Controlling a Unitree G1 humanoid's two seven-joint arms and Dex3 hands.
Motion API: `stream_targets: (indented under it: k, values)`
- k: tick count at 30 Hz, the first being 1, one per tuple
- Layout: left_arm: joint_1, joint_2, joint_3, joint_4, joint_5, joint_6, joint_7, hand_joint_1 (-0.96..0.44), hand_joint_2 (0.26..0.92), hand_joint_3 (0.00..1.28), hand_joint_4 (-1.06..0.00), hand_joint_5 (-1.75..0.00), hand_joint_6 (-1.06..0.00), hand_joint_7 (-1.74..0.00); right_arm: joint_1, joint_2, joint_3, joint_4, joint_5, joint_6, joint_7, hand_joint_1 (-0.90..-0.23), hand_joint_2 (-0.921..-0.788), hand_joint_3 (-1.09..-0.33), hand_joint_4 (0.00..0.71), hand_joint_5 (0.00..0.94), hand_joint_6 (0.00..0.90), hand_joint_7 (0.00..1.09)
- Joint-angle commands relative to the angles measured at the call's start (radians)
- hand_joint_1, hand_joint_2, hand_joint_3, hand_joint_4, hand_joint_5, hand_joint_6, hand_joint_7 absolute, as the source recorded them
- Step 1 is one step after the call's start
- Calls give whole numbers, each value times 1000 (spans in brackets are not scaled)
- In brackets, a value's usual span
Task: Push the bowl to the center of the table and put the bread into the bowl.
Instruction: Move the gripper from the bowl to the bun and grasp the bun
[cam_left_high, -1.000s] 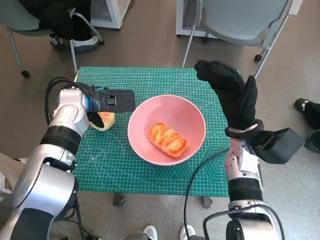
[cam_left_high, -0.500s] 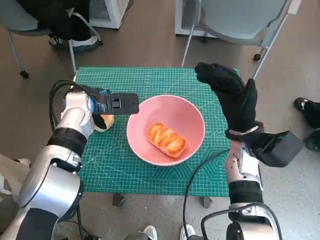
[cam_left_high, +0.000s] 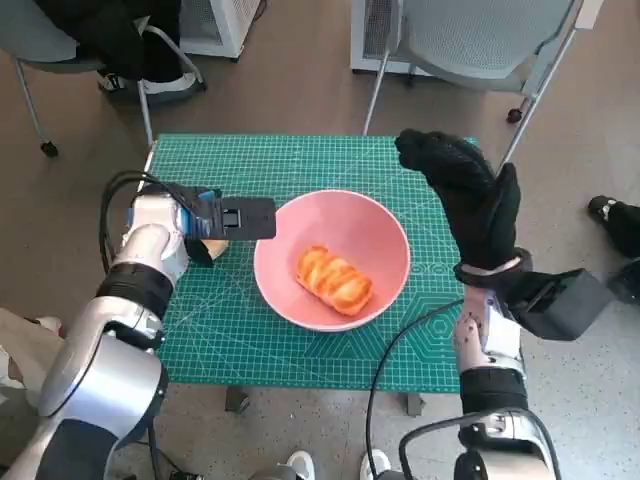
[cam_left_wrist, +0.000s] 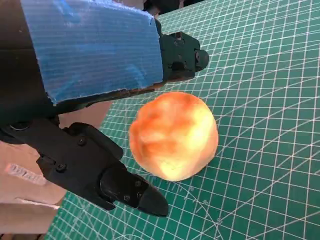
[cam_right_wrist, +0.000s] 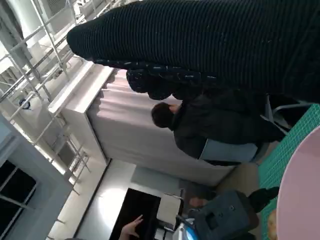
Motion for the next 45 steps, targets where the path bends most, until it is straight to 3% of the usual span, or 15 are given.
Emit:
stream_targets:
  k: [1,14,21,25,26,27,28,31,34,37,45]
  values:
    - [18,6,12,12,-17,-1,6,-419,681,6,-115,-23,-87,-9,39,0,2,-18,4,22,-10,-695,-921,-910,94,2,48,266]
    - [25,-7,21,19,-37,34,-16,-366,685,4,-184,-18,-84,-4,52,-3,2,-33,11,35,-14,-694,-921,-907,94,1,36,287]
    - [48,-8,33,16,-49,17,43,-305,695,7,-187,-9,-83,-2,60,-10,5,-44,3,36,-20,-695,-921,-905,96,2,36,304]
    - [70,-8,57,8,-67,-4,134,-104,758,24,-327,-46,-238,-37,62,-15,6,-50,2,37,-21,-694,-921,-905,101,4,38,316]
    - [75,-8,60,5,-70,-10,158,-9,790,35,-395,-283,-314,-64,63,-15,6,-50,3,37,-21,-694,-921,-905,101,5,38,318]
    - [83,-6,60,2,-69,-20,194,125,837,65,-479,-642,-423,-103,63,-16,6,-52,3,37,-21,-694,-921,-905,102,5,38,322]
    - [87,-5,60,0,-68,-28,219,80,865,68,-545,-833,-507,-484,63,-16,7,-52,3,37,-21,-693,-921,-905,104,5,39,326]
    - [104,4,50,-3,-56,-54,290,27,883,72,-697,-1077,-623,-831,61,-17,9,-54,1,36,-24,-693,-921,-906,106,6,40,334]
    - [109,9,43,-1,-49,-63,315,10,882,88,-762,-1059,-623,-1073,60,-18,11,-54,-1,34,-27,-692,-921,-912,107,6,37,343]
    - [100,11,41,0,-51,-51,296,4,889,96,-767,-1042,-601,-1201,58,-18,13,-51,0,34,-27,-691,-921,-915,107,5,34,349]
    - [88,28,67,-7,-84,-64,225,1,903,85,-751,-1048,-597,-1253,62,-12,19,-50,-3,27,-26,-695,-921,-915,109,5,28,363]
